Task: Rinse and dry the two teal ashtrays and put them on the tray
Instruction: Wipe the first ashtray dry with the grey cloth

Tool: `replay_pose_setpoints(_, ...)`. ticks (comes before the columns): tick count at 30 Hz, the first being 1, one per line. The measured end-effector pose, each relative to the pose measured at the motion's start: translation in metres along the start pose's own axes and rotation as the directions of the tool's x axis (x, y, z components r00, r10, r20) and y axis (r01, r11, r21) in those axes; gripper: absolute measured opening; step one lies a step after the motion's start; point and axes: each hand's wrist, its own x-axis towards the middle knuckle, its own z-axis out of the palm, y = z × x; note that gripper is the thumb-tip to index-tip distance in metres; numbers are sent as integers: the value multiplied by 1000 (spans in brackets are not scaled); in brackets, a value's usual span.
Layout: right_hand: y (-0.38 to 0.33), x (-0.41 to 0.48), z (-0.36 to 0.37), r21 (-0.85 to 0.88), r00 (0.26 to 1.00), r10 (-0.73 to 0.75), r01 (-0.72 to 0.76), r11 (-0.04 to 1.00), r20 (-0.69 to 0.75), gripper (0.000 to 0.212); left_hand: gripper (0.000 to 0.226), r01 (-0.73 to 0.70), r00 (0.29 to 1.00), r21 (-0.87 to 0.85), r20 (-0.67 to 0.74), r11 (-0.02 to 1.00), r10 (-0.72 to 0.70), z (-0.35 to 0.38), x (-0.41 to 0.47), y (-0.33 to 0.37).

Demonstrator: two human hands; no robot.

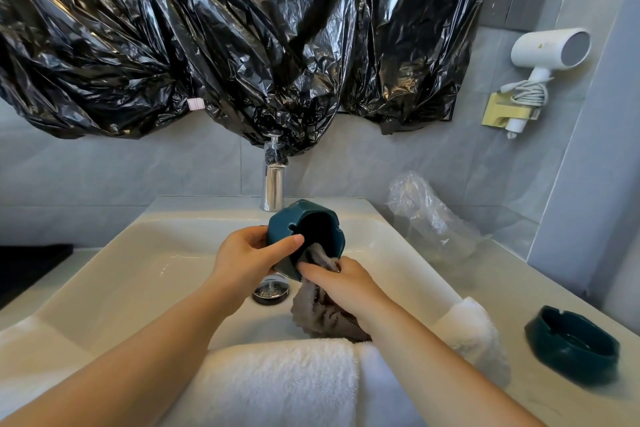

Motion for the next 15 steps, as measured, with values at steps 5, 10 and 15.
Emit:
replay_pose_setpoints(5,4,3,2,23,994,-40,42,999,-99,26,28,-4,999,11,41,1000,4,1,-3,3)
replay_pose_setpoints(10,10,15,-1,-37,971,-18,10,999,-237,36,32,-23,997,27,80,999,20,3,-7,5)
replay_pose_setpoints(15,10,15,-6,-238,932,-126,44,970,-340,25,30,-42,994,41,100,998,38,3,-9,6)
